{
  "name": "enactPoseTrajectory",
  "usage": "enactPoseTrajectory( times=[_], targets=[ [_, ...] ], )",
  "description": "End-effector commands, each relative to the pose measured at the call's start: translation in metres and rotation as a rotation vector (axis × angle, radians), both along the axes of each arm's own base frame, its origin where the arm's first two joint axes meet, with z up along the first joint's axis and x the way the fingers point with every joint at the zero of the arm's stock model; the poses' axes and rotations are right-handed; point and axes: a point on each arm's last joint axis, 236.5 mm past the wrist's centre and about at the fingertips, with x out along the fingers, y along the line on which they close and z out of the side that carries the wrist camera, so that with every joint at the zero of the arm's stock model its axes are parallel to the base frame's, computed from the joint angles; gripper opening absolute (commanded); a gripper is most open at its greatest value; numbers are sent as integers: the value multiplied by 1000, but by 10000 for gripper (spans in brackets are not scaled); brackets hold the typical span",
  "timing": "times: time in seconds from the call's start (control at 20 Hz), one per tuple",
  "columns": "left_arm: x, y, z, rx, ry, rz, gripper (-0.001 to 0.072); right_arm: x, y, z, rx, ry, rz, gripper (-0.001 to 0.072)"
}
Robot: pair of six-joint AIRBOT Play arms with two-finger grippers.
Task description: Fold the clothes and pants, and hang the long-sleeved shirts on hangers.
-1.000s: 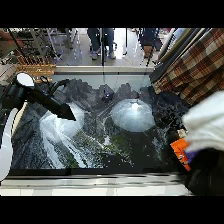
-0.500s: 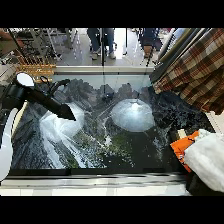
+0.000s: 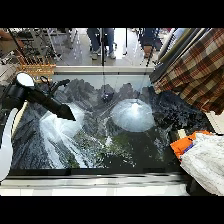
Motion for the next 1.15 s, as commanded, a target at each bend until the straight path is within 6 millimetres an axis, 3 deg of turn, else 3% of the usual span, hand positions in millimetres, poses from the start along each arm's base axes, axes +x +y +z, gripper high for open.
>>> enactPoseTrajectory(
  times=[0.0,0.05,0.15,0.25,0.35,0.45,0.5,0.6,0.65,0.7,0.85,1.1],
  targets=[
    [30,55,-31,288,-61,170,21,134,17,125,-217,-543,265,570],
    [39,83,-33,408,-95,254,22,166,48,122,-210,-534,401,570],
    [49,118,-16,521,-175,367,23,213,123,84,-163,-399,683,571],
    [57,132,15,506,-263,480,23,242,203,38,-139,-247,952,570],
    [65,141,42,476,-347,572,23,262,275,4,-186,-162,1165,568],
    [61,143,52,452,-320,674,23,289,323,-6,-344,-164,1281,552],
    [61,143,53,450,-320,678,23,304,338,0,-449,-189,1309,444],
    [62,143,51,451,-316,676,23,336,356,26,-661,-281,1301,105],
    [62,143,50,451,-315,676,23,350,360,44,-740,-345,1264,19],
    [62,143,49,452,-313,676,23,362,360,63,-807,-413,1209,64],
    [63,143,46,455,-304,674,23,381,355,106,-934,-548,1077,69],
    [65,143,42,457,-296,672,24,387,341,134,-1015,-617,976,69]
  ],
)
